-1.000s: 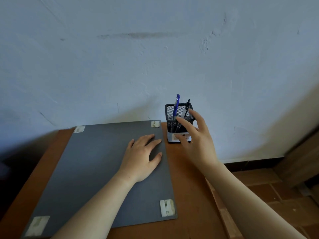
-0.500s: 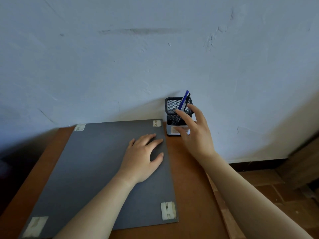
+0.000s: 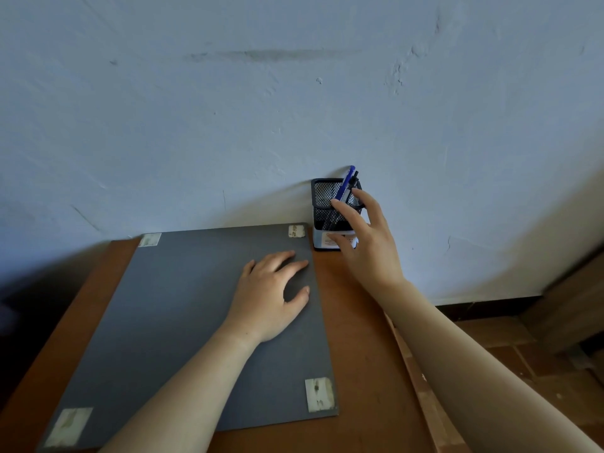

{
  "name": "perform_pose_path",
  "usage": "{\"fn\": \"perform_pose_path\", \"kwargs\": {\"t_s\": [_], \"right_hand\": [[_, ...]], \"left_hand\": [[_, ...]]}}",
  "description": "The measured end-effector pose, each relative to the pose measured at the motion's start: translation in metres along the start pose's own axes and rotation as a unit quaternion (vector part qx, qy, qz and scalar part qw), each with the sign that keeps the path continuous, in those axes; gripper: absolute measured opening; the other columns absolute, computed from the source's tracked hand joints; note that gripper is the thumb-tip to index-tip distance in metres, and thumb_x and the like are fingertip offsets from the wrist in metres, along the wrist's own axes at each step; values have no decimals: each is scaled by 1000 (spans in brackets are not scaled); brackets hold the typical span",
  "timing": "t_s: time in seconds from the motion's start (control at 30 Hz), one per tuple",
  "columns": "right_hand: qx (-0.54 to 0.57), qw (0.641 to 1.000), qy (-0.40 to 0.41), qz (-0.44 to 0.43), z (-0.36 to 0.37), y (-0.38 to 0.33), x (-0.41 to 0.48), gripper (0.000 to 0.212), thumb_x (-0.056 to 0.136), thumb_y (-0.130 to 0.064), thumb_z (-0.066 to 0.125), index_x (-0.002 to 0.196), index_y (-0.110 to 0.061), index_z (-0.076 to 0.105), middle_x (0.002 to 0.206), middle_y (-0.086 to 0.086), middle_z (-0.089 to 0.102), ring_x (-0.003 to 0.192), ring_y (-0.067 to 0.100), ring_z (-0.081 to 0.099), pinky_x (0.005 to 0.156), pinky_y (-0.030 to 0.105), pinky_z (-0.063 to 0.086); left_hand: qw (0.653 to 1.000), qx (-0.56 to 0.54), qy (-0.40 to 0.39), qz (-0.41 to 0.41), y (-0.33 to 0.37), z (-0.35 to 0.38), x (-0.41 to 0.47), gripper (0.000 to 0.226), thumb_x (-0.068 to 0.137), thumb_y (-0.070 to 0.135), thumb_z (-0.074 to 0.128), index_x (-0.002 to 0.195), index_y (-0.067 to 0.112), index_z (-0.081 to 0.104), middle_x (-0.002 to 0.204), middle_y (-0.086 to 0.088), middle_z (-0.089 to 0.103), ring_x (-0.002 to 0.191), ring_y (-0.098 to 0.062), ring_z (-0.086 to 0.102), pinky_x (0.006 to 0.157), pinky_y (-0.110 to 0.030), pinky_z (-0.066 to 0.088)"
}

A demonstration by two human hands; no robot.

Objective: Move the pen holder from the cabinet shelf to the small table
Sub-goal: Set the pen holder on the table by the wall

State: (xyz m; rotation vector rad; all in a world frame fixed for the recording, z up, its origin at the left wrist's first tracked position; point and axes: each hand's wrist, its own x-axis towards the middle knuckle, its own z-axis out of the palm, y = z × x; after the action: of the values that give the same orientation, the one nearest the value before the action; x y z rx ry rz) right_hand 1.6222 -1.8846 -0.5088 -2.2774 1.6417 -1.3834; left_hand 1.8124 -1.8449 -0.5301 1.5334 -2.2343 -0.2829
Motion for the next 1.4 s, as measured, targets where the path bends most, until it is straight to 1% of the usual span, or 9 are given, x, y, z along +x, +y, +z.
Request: {"fn": "perform_pose_path", "kwargs": {"t_s": [0.3, 0.5, 0.67, 0.8, 1.0, 1.1, 1.2, 1.27, 1.4], "right_hand": [[1, 999, -10, 30, -23, -15, -7, 55, 82, -16, 66, 132, -24, 45, 144, 3, 34, 130, 20, 36, 90, 24, 37], [-9, 997, -46, 65, -53, -42, -6, 54, 84, -23, 64, 133, -25, 42, 143, 1, 36, 128, 18, 39, 89, 23, 37], [1, 987, -101, 128, -94, -82, 7, 55, 85, -26, 62, 135, -24, 39, 143, 0, 36, 128, 18, 39, 95, 26, 38], [-5, 976, -149, 157, -141, -120, 31, 55, 86, -30, 60, 136, -23, 38, 143, -2, 35, 130, 16, 35, 95, 22, 31], [-4, 964, -198, 178, -243, -197, 87, 53, 88, -34, 58, 135, -20, 39, 139, -2, 41, 124, 15, 41, 93, 22, 33], [2, 956, -216, 199, -296, -236, 108, 52, 88, -36, 58, 134, -21, 40, 135, -2, 45, 120, 15, 45, 89, 19, 33], [14, 944, -248, 216, -344, -273, 122, 51, 88, -37, 57, 134, -22, 40, 137, -3, 43, 121, 15, 45, 92, 23, 36], [14, 939, -263, 219, -374, -292, 126, 52, 87, -39, 57, 134, -22, 40, 138, -5, 40, 119, 14, 46, 92, 23, 38], [5, 944, -258, 207, -424, -316, 126, 54, 86, -42, 57, 135, -28, 39, 138, -10, 39, 112, 11, 49, 86, 21, 40]], "left_hand": [[1000, 5, -17, 3, 2, -2, -1, 47, 87, 47, 45, 132, 33, 44, 145, 7, 36, 134, -13, 27, 112, -42, 12], [987, 71, -146, -13, 9, -33, 5, 50, 92, 50, 32, 139, 36, 30, 152, 4, 22, 139, -16, 17, 112, -52, 11], [989, 56, -134, -8, 34, -103, 10, 49, 91, 50, 33, 138, 35, 33, 149, 2, 30, 137, -19, 25, 110, -55, 16], [990, 48, -131, -6, 62, -169, 11, 49, 91, 51, 31, 137, 35, 34, 147, 1, 33, 135, -17, 27, 111, -51, 17], [986, 16, -163, -32, 131, -285, 14, 45, 93, 46, 32, 137, 36, 33, 148, 2, 30, 137, -15, 22, 111, -51, 10], [984, -13, -175, -32, 172, -342, 13, 46, 93, 48, 31, 137, 35, 35, 147, 3, 33, 137, -14, 23, 111, -53, 12], [984, -24, -179, -16, 209, -396, 8, 47, 92, 50, 30, 136, 34, 37, 146, 4, 34, 136, -14, 25, 111, -52, 17], [982, -40, -183, -12, 229, -427, 2, 49, 92, 53, 29, 136, 33, 39, 146, 4, 35, 135, -13, 27, 111, -46, 21], [974, -77, -212, -14, 270, -469, -10, 56, 87, 56, 26, 138, 34, 35, 147, 9, 31, 135, -8, 24, 105, -25, 19]]}}
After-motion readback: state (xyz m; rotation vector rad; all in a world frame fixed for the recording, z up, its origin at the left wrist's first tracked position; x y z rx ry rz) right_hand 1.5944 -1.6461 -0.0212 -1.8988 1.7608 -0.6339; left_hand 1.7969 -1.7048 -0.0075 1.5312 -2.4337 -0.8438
